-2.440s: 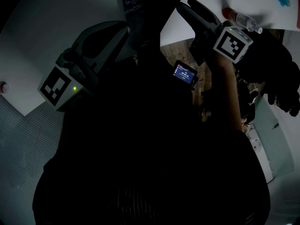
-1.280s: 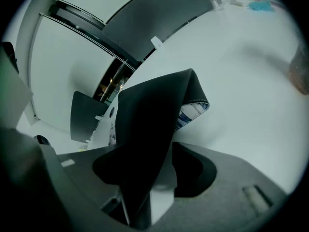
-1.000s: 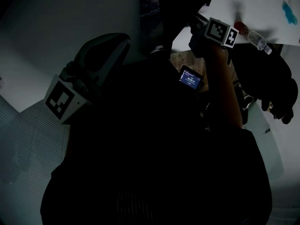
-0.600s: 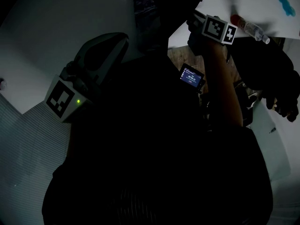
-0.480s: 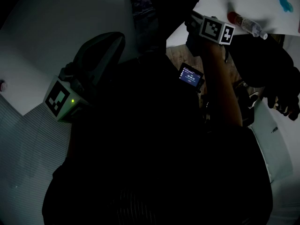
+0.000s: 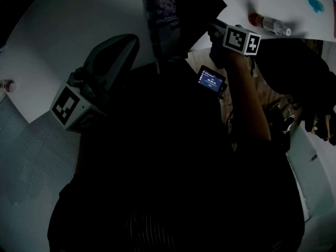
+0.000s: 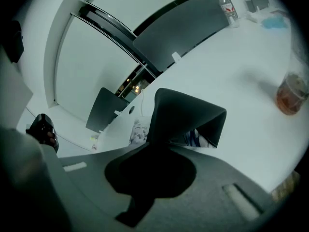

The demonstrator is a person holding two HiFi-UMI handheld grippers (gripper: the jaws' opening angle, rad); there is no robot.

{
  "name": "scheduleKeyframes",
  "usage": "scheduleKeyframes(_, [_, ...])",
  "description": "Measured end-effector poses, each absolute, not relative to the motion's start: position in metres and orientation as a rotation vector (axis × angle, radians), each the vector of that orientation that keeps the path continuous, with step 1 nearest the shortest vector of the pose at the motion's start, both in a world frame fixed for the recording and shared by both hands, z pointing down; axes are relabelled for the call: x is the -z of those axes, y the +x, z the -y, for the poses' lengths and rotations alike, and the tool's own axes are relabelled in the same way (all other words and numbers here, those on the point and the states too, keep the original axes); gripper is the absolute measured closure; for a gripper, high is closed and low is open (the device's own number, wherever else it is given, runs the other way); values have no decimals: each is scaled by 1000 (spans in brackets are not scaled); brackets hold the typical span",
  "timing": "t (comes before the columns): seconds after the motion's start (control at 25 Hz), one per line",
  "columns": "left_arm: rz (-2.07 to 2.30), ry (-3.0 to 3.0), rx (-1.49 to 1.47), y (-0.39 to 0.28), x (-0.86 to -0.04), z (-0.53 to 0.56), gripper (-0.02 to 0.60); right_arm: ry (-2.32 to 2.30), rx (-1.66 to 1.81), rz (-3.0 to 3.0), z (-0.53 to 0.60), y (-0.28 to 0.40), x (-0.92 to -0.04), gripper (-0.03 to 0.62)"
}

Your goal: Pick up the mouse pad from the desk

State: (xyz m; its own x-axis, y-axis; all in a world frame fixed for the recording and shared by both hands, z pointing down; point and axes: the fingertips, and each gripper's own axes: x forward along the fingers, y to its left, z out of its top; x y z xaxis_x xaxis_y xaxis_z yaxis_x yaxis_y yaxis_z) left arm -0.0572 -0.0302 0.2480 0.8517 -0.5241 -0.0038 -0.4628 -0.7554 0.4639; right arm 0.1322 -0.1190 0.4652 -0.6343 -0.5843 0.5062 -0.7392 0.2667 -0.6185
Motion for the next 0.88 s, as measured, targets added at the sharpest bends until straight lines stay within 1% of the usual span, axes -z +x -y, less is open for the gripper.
scheduleKeyframes(0.32, [776,2714,201,-46,-227,-35,574,1237,-1231,2404,53,154,-464,579])
scheduleKeyframes(0.48, [801,2788,203,-47,-202,-51,574,1201,-1184,2470,38,149,-441,579])
scheduleKeyframes(0.64, [804,2842,199,-45,-182,-69,574,1134,-1112,2566,22,134,-402,579])
scheduleKeyframes(0.88, [797,2941,210,-40,-154,-78,574,1020,-808,2729,1,103,-307,579])
